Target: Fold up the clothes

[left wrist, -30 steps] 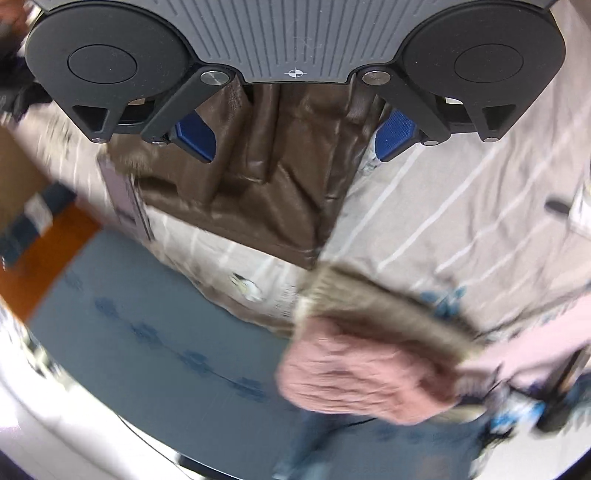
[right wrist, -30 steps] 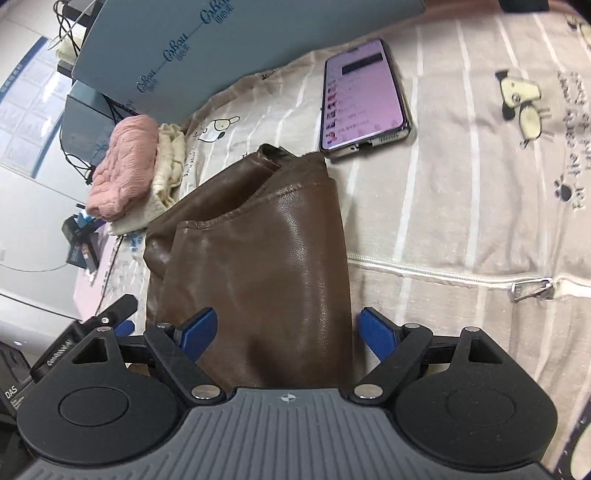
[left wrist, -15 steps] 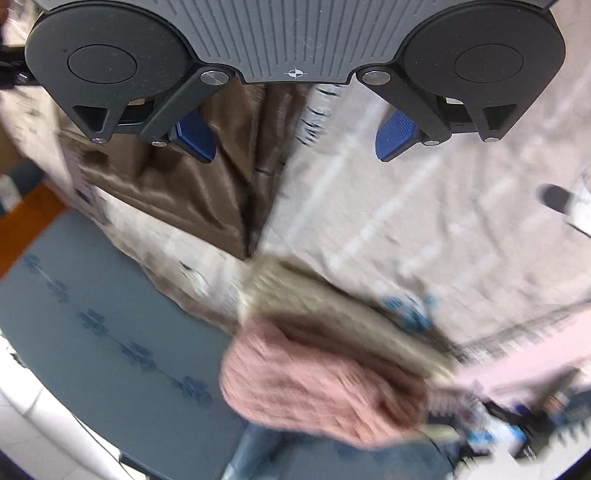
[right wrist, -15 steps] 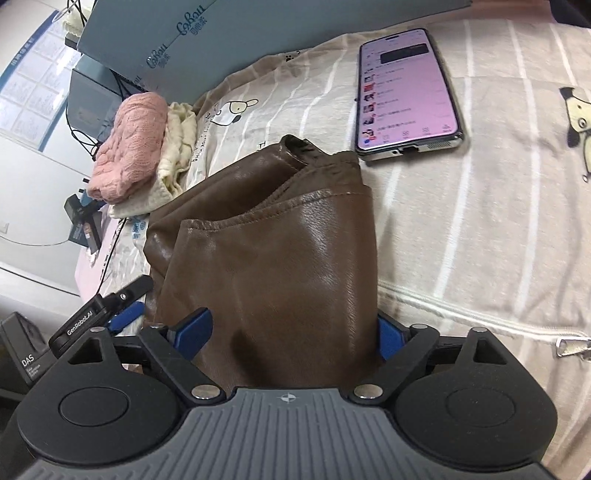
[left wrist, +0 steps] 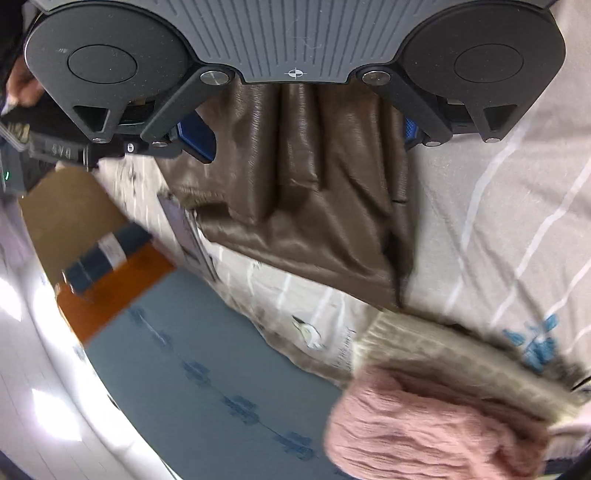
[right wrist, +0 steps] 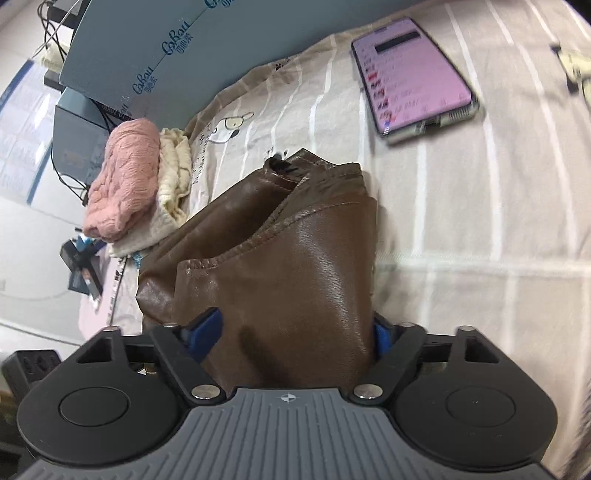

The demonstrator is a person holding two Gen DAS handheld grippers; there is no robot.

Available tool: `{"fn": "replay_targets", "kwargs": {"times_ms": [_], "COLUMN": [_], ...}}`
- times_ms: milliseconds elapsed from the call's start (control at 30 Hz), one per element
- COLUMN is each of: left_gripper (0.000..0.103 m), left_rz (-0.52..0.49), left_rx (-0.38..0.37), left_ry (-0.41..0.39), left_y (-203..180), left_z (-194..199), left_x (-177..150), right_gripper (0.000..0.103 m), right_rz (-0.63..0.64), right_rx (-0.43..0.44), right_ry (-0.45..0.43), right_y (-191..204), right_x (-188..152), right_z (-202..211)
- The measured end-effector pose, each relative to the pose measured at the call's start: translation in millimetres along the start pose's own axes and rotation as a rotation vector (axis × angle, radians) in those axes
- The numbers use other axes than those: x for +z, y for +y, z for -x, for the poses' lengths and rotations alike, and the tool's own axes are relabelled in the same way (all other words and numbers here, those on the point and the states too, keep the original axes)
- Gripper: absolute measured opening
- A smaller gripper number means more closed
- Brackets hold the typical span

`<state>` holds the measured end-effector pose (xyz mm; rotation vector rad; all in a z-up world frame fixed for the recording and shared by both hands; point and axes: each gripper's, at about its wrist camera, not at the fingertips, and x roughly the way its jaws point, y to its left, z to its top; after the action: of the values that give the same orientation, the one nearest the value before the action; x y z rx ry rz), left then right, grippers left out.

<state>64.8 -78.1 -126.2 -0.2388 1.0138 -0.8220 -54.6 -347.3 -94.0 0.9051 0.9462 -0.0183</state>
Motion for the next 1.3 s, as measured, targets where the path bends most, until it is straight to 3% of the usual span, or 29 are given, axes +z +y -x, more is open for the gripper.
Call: {"fn": "replay_targets", "kwargs": {"times_ms": [33, 67, 100, 167, 267, 433, 533, 700, 800, 933, 1200, 1300], "left_gripper": [0.079, 0.062, 0.054, 0.028, 0.013, 0.010, 0.009, 0.009, 0.010, 0.010, 0.012, 0.023], "left_rz": [-0.012, -0.027, -0.047, -0.083, -0.097, -0.043, -0.049, -0.125, -0.171, -0.173, -0.111, -0.072], "left_rx": [0.018, 0.039, 0.054, 0.065, 0.038, -0.045, -0.121, -0.088, -0.021, 0.061, 0.165, 0.254], "left_ry": [-0.001, -0.002, -0.004, -0.018, -0.065, -0.159, -0.278, -0.495, -0.577, -0.600, -0.530, -0.518], "left_y": [1.0, 1.5, 2.1, 4.2, 10.0, 22.1, 19.8, 29.7, 45.2, 71.8, 119.1, 134.6], "left_z": [-2.2, -2.7, -0.6, 7.5, 29.3, 76.3, 114.0, 156.5, 156.2, 133.9, 70.4, 66.2], "left_x": [1.4, 2.9, 3.5, 3.8, 5.6, 18.0, 29.1, 73.1, 108.6, 151.8, 195.9, 195.9], "right_gripper": [0.047, 0.042, 0.037, 0.028, 0.018, 0.012, 0.012, 0.012, 0.012, 0.012, 0.014, 0.036], "right_rz": [-0.013, -0.026, -0.036, -0.045, -0.025, 0.056, 0.122, 0.194, 0.266, 0.351, 0.515, 0.547], "right_rx": [-0.013, -0.025, -0.035, -0.023, 0.036, 0.168, 0.271, 0.435, 0.462, 0.422, 0.177, 0.089], "right_ry": [-0.012, -0.025, -0.044, -0.076, -0.111, -0.135, -0.158, -0.218, -0.251, -0.267, -0.287, -0.307], "right_y": [1.6, 3.3, 5.5, 11.4, 27.8, 74.7, 108.4, 163.5, 201.8, 243.8, 268.8, 263.3], "right_x": [-4.4, -8.8, -12.5, -17.3, -21.1, -19.3, -12.0, 22.9, 52.6, 85.2, 123.2, 128.6], "right_z": [-0.2, 0.1, 2.0, 7.1, 16.4, 27.9, 38.6, 31.7, 1.7, -49.8, -126.4, -137.2]}}
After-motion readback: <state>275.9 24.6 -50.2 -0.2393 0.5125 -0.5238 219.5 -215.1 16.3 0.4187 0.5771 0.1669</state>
